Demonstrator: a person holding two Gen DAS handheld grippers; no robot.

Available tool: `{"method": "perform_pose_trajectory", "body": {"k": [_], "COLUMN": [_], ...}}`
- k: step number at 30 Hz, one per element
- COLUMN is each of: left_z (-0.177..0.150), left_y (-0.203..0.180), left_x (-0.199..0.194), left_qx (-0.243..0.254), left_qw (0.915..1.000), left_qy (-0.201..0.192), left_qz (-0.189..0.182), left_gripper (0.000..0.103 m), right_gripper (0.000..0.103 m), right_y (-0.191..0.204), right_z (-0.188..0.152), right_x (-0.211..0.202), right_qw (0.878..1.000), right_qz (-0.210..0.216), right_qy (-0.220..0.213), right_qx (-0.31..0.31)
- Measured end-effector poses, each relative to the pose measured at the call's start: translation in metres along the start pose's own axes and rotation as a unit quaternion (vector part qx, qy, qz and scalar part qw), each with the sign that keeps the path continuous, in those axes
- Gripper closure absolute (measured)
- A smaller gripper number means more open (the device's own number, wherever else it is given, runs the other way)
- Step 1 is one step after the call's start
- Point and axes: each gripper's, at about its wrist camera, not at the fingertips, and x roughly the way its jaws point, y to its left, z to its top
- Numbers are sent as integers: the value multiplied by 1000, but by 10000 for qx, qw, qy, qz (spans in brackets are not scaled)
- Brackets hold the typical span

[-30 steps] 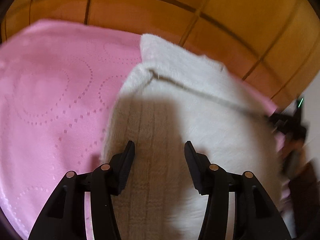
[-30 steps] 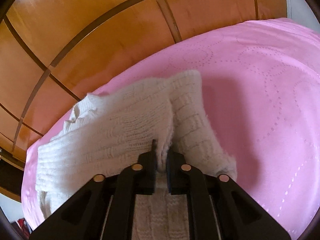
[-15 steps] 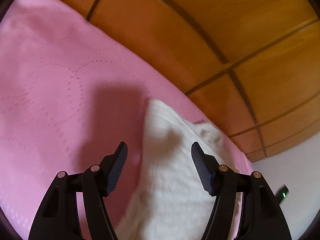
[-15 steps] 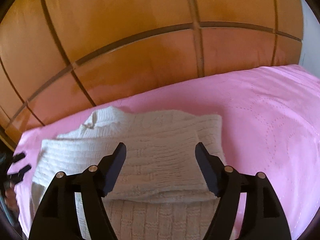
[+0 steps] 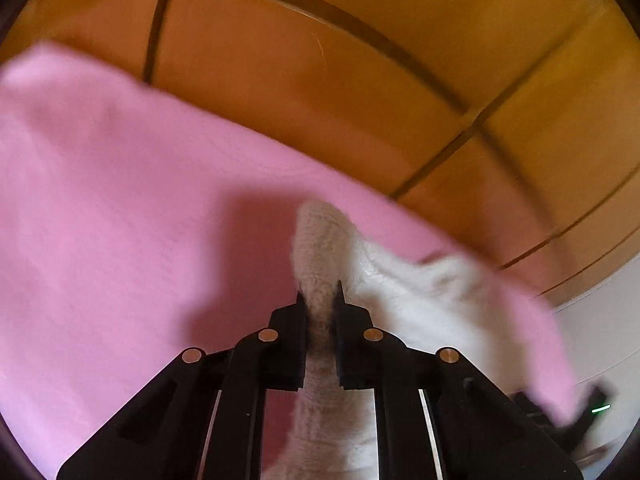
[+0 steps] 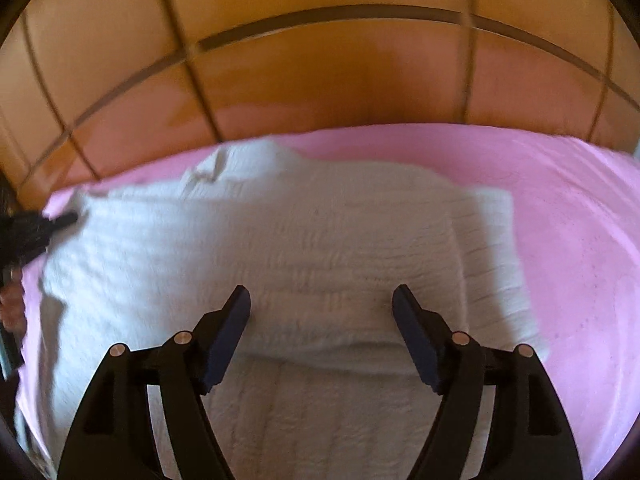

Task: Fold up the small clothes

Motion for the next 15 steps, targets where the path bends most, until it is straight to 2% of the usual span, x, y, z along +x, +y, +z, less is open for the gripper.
{"method": "perform_pose_trajectory", "body": {"k": [2,4,7,9,10,12,13,14,15], "left_z": [-7,-14,-26,-40,-52,-72,-83,-89,-94], "left_y": [-7,-10,-17,-27,-36,-51,-53,-52,-46], "left_x": [18,22,-6,-25,-32,-25,-12,5,12], "left_qx": [406,615,447,582,809,1232,1353,1327,1293], "left_qw": [9975,9925,9929,9939,9926,9879,9845,9828,9832], "left_qy": [349,356,-137,-404,-467,-296,-61,151,139], "left_qz": [460,996,1092,845,775,896,1113,1275,1280], "left_gripper": [91,85,85,85,85,85,85,85,85], "right_gripper": [25,24,21,19,18,16,16,16,15], "right_y": [11,10,6,4,3,2,2,4,4], "right_z": [-8,-10,-10,-11,-11,-9,-10,-10,-10], "right_x": [9,14,14,16,17,19,20,20,20], "right_qw": [9991,9990,9993,9994,9995,9996,9995,9994,9994], "right_qz": [-319,-382,-338,-301,-274,-249,-267,-280,-274], "right_qy": [-37,-76,-103,-137,-144,-148,-158,-170,-180], "right_qx": [-259,-198,-126,-119,-94,-59,-70,-90,-102]}}
